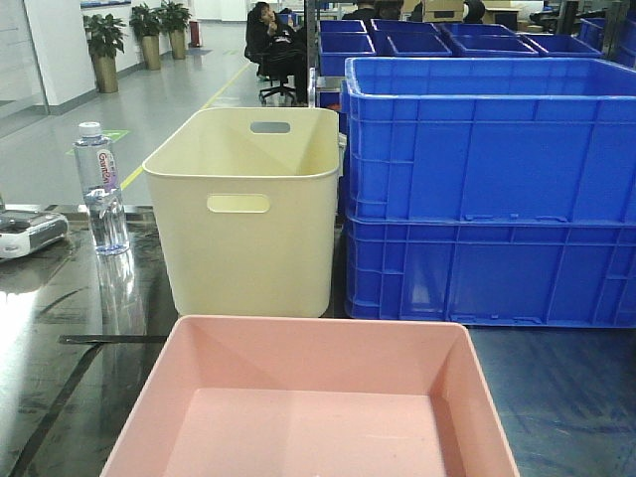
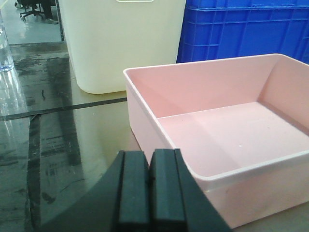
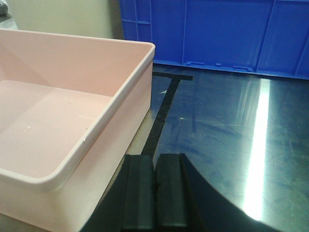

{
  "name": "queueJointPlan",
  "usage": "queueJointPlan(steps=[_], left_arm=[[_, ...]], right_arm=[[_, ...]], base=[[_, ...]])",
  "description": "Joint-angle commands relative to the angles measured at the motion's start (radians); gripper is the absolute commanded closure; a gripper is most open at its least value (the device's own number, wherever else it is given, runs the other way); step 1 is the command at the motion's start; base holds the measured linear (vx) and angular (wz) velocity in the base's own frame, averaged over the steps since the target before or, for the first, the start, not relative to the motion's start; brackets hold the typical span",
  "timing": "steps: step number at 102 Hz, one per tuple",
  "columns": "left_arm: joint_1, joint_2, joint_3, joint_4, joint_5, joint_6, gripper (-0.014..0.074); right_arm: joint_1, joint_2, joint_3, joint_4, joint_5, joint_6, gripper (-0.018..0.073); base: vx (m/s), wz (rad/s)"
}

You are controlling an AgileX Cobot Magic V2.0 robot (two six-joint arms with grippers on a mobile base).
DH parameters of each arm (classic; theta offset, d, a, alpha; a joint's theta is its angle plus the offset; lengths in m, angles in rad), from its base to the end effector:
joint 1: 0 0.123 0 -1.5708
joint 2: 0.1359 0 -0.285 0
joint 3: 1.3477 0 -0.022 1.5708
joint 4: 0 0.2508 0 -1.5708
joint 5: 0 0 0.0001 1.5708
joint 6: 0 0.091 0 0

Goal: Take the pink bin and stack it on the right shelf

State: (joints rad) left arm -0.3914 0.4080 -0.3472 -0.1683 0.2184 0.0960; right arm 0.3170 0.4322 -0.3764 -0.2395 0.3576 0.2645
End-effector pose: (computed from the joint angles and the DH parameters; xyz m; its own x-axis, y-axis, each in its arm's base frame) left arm 0.0871 -0.0395 0.2819 -0.2016 0.0093 -0.9794 0.4014 0.9129 -0.0739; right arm 0.0935 0.0227 0.2779 -0.3051 -0.0586 -0.9505 -0.2238 0.9746 0.0118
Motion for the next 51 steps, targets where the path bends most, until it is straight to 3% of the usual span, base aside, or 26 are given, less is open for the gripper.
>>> queueJointPlan(steps=[1,18,29,51], left_arm=[[0.000,0.005,-0.028,-0.013,-0.090,0.001,0.0604],[0.000,0.001,-0.021,-0.008,-0.088,0.001,0.0604],[0.016,-0.070,0.035,0.076,-0.104,0.028,0.0604],[0.152,-0.363,0.293,0.085,-0.112,0.026,0.0604]], right_arm=[[-0.007,0.004,-0.027,-0.016,-0.071,0.000,0.0568],[-0.007,0.004,-0.027,-0.016,-0.071,0.000,0.0568],[-0.007,0.004,-0.027,-0.016,-0.071,0.000,0.0568],[-0.007,0.004,-0.027,-0.016,-0.071,0.000,0.0568]], base=[[0.00,0.00],[0.00,0.00],[0.00,0.00],[0.00,0.00]])
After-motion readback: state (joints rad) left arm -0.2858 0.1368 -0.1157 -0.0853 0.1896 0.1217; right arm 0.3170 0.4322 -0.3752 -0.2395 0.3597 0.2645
